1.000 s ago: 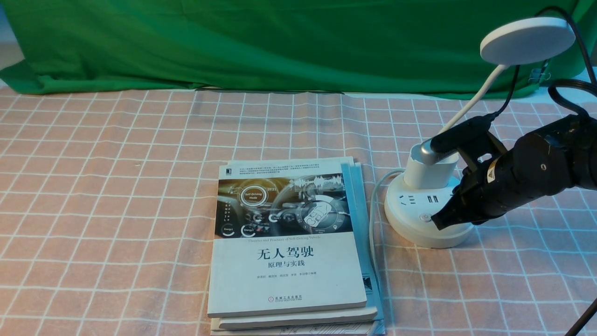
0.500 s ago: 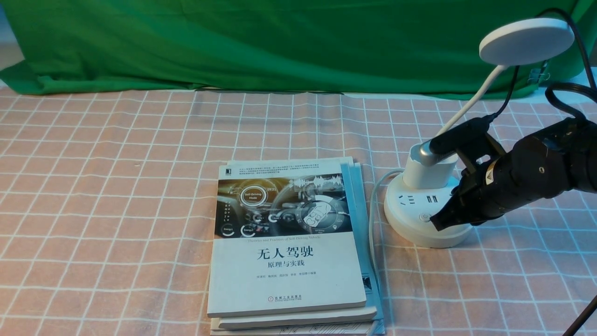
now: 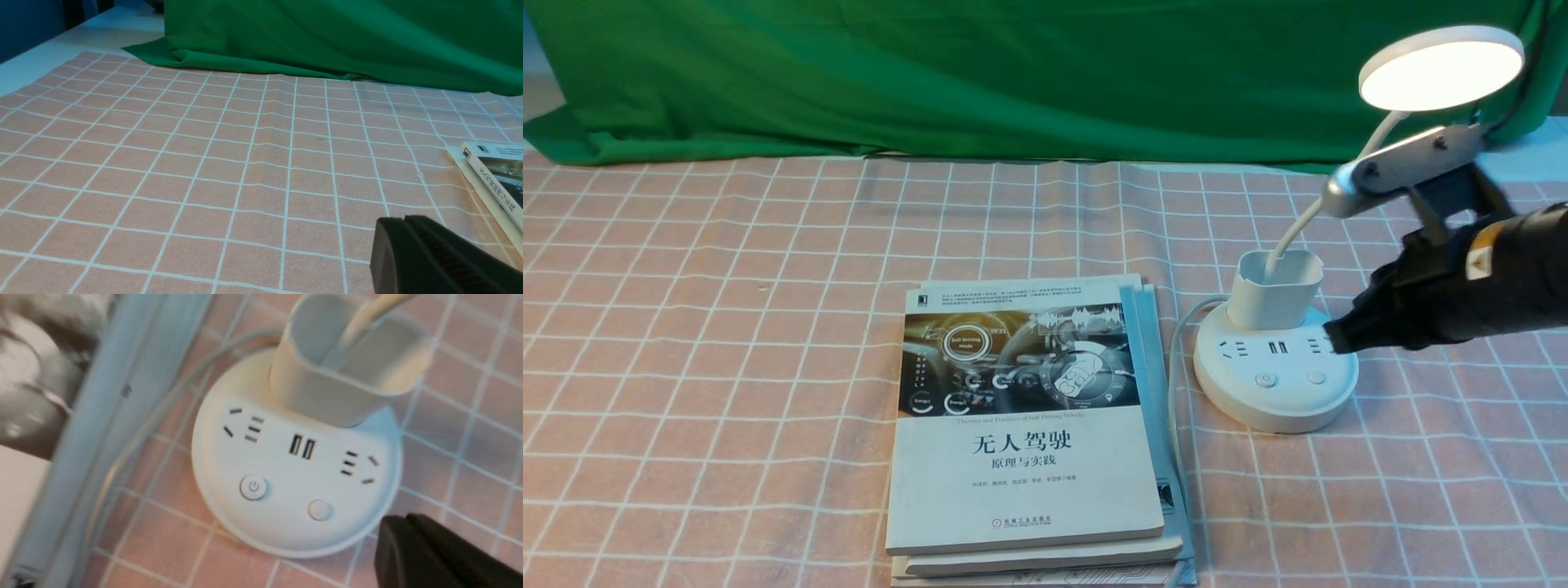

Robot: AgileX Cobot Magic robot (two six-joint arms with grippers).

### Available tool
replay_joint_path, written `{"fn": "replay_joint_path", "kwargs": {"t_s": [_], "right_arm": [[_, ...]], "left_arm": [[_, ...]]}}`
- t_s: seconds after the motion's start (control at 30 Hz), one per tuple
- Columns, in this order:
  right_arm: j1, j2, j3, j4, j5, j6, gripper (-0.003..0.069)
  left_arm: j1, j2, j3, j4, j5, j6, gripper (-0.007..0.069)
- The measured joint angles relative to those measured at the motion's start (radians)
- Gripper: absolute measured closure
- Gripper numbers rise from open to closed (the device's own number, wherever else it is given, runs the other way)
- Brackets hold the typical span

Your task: Turn on the table lamp on the pink coffee tablecloth with your hand.

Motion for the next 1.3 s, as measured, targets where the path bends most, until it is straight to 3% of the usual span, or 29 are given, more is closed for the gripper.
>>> {"fn": "replay_joint_path", "kwargs": {"t_s": [0.33,0.67,0.83,1.1,1.17,1.3], "right_arm": [[0.001,-0.563,0.248,0.007,-0.046,0.154,0.0611],[0.001,-0.981,0.395,-0.043,-0.062,0.094,0.0585],[-0.01,-1.124,0.569,-0.057,-0.162,0.087,0.0578],[-0.239,-1.286,0.846,-0.043,-0.33,0.107,0.0559],[-0.315,-1.319,0.923,-0.03,-0.47,0.107,0.0552],[-0.336,-1.351,0.93,-0.021,-0.482,0.107,0.0543]], "left_arm": [[0.0,0.0,0.0,0.0,0.0,0.0,0.0603],[0.0,0.0,0.0,0.0,0.0,0.0,0.0603],[0.0,0.0,0.0,0.0,0.0,0.0,0.0603],[0.0,0.0,0.0,0.0,0.0,0.0,0.0603],[0.0,0.0,0.0,0.0,0.0,0.0,0.0603],[0.0,0.0,0.0,0.0,0.0,0.0,0.0603]]}}
